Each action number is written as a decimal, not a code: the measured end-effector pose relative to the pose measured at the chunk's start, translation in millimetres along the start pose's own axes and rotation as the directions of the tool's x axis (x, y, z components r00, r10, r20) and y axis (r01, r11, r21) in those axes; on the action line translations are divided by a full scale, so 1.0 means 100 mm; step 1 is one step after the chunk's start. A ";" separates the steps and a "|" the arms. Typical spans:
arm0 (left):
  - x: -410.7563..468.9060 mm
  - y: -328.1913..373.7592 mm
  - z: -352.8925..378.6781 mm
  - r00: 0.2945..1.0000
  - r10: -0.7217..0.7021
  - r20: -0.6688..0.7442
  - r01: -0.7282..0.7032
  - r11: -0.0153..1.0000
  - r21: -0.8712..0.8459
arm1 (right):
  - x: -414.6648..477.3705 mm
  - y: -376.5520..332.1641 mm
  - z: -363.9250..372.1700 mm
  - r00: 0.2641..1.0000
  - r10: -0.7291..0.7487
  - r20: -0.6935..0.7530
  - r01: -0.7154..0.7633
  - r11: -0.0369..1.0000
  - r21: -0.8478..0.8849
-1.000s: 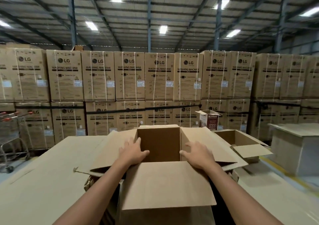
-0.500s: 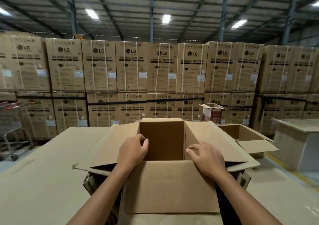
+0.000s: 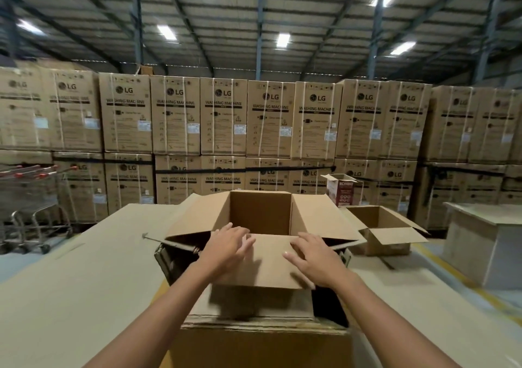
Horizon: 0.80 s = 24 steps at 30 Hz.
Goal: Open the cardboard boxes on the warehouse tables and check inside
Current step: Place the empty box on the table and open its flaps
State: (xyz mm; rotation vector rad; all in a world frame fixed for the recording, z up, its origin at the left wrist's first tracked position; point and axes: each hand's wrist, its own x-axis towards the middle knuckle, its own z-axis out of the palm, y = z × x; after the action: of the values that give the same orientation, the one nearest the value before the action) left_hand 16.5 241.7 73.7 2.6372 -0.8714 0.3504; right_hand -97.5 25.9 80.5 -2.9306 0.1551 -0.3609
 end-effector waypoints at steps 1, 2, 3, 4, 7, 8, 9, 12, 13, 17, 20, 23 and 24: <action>-0.07 0.14 -0.07 1.000 0.020 0.002 -0.020 1.000 -0.006 | -0.12 0.02 -0.10 1.000 -0.005 -0.004 0.005 1.000 0.010; -0.14 0.28 -0.14 0.999 0.042 -0.006 -0.042 0.999 -0.007 | -0.26 0.05 -0.21 1.000 -0.004 -0.023 0.004 1.000 0.010; -0.20 0.41 -0.22 0.998 0.061 -0.022 -0.061 0.998 -0.010 | -0.39 0.07 -0.31 0.999 -0.002 -0.051 0.002 1.000 0.013; -0.27 0.56 -0.30 0.995 0.085 -0.049 -0.085 0.996 -0.016 | -0.54 0.10 -0.41 0.996 -0.001 -0.084 0.002 1.000 0.018; -0.54 1.09 -0.50 0.975 0.169 -0.145 -0.179 0.982 -0.062 | -1.00 0.29 -0.71 0.982 -0.012 -0.191 0.017 1.000 0.024; -0.63 1.27 -0.54 0.964 0.202 -0.173 -0.218 0.973 -0.079 | -1.15 0.36 -0.80 0.977 -0.008 -0.214 0.016 0.999 0.034; -0.72 1.44 -0.58 0.953 0.230 -0.195 -0.251 0.963 -0.092 | -1.30 0.43 -0.87 0.973 -0.005 -0.232 0.017 0.999 0.050; -0.95 1.94 -0.63 0.926 0.297 -0.231 -0.332 0.934 -0.132 | -1.79 0.63 -1.08 0.954 -0.008 -0.301 0.025 0.998 0.052; -1.02 2.11 -0.63 0.921 0.311 -0.234 -0.350 0.925 -0.149 | -1.96 0.68 -1.15 0.945 -0.008 -0.326 0.025 0.999 0.048; -1.25 2.75 -0.55 0.895 0.348 -0.279 -0.420 0.869 -0.263 | -2.59 1.05 -1.34 0.917 0.038 -0.397 -0.011 0.998 0.069; -1.37 3.16 -0.41 0.872 0.383 -0.304 -0.475 0.811 -0.342 | -3.05 1.35 -1.44 0.894 0.096 -0.437 -0.054 0.993 0.108; -1.42 3.55 -0.23 0.852 0.426 -0.302 -0.518 0.768 -0.377 | -3.47 1.61 -1.49 0.855 0.158 -0.494 -0.120 0.987 0.107; -1.42 3.69 -0.17 0.841 0.449 -0.302 -0.539 0.751 -0.382 | -3.60 1.70 -1.50 0.843 0.182 -0.506 -0.147 0.983 0.110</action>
State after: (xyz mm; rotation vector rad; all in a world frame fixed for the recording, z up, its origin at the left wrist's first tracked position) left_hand -322.2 45.5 130.0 1.8755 -1.3957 0.4556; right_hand -495.6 -120.2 107.7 -2.6532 0.4542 -1.0926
